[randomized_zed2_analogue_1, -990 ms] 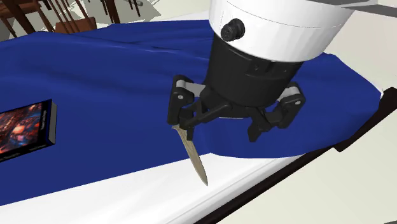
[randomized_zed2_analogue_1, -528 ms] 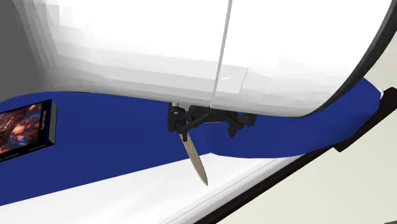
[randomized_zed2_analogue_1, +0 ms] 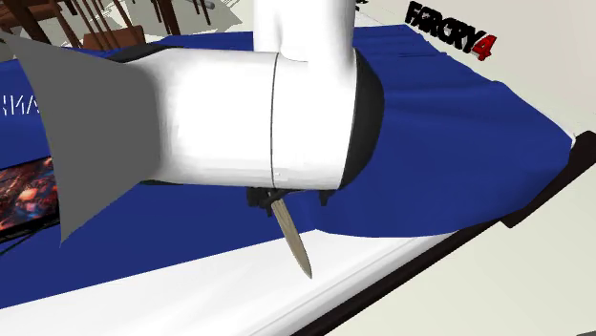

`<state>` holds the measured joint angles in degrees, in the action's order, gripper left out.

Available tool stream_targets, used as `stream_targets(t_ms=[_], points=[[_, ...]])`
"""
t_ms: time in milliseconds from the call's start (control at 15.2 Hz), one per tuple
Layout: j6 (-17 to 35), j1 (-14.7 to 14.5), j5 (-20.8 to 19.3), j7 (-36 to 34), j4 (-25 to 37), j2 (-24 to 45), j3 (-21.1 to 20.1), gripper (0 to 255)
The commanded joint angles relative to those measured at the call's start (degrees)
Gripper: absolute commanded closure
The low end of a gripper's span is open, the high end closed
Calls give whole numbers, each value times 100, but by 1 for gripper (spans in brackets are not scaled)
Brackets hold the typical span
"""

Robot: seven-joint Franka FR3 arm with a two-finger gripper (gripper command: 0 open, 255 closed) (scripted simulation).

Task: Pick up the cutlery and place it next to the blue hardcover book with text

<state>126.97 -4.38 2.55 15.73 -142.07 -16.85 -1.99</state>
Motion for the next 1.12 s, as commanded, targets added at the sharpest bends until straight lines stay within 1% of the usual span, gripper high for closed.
stream_targets(t_ms=[0, 264, 594, 1056], points=[[400, -26, -75, 61, 20, 426, -45, 0], [1043, -85, -289, 68, 213, 1296, -158, 0], [1714, -180, -706, -35, 616, 2423, -236, 0], [2176, -197, -827, -112, 609, 2883, -195, 0]])
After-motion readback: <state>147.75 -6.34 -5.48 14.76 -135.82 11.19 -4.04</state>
